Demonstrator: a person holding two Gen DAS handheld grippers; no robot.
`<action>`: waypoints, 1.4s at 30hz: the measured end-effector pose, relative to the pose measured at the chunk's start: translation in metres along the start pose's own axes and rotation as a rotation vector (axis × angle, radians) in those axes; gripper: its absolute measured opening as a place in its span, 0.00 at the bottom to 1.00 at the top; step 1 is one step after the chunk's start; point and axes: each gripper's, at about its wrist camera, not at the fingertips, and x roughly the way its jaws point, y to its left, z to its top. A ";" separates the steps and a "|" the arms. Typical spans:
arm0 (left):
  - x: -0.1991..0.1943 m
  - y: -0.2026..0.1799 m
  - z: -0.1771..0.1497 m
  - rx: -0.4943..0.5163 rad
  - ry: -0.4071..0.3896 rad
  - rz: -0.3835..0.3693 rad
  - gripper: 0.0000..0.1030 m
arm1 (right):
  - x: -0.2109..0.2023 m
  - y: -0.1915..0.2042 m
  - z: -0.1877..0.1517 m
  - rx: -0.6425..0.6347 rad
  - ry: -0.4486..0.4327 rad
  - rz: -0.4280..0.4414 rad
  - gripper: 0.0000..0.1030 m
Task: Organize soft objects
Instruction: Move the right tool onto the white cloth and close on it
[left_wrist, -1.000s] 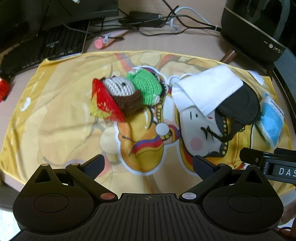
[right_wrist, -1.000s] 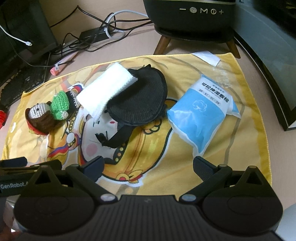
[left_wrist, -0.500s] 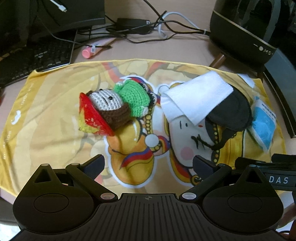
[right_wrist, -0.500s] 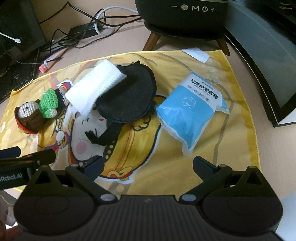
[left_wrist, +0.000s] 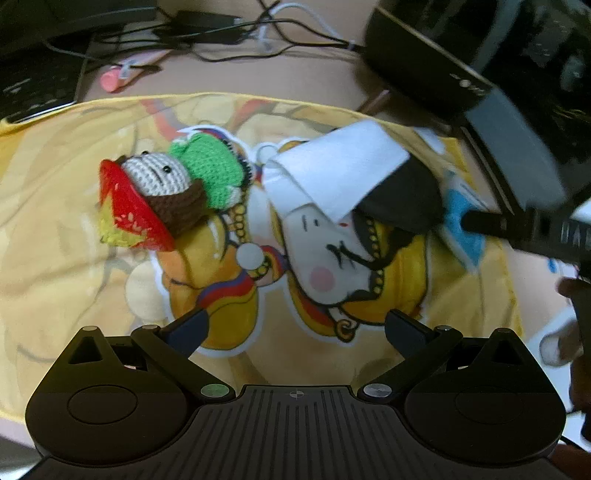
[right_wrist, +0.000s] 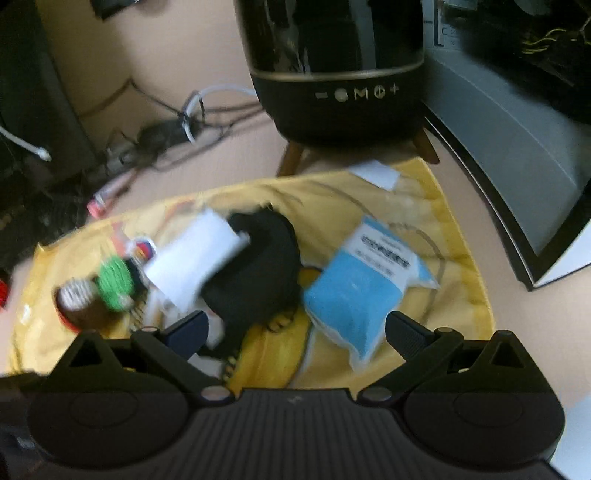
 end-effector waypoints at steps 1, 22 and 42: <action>0.001 0.002 0.000 0.013 0.006 -0.008 1.00 | 0.004 -0.005 0.002 0.048 0.022 0.072 1.00; -0.048 0.029 0.028 0.067 -0.406 0.172 1.00 | 0.056 0.070 0.007 -0.274 -0.186 0.030 0.87; -0.032 0.056 0.035 -0.175 -0.313 0.082 1.00 | 0.108 0.070 0.009 -0.328 -0.091 0.110 0.91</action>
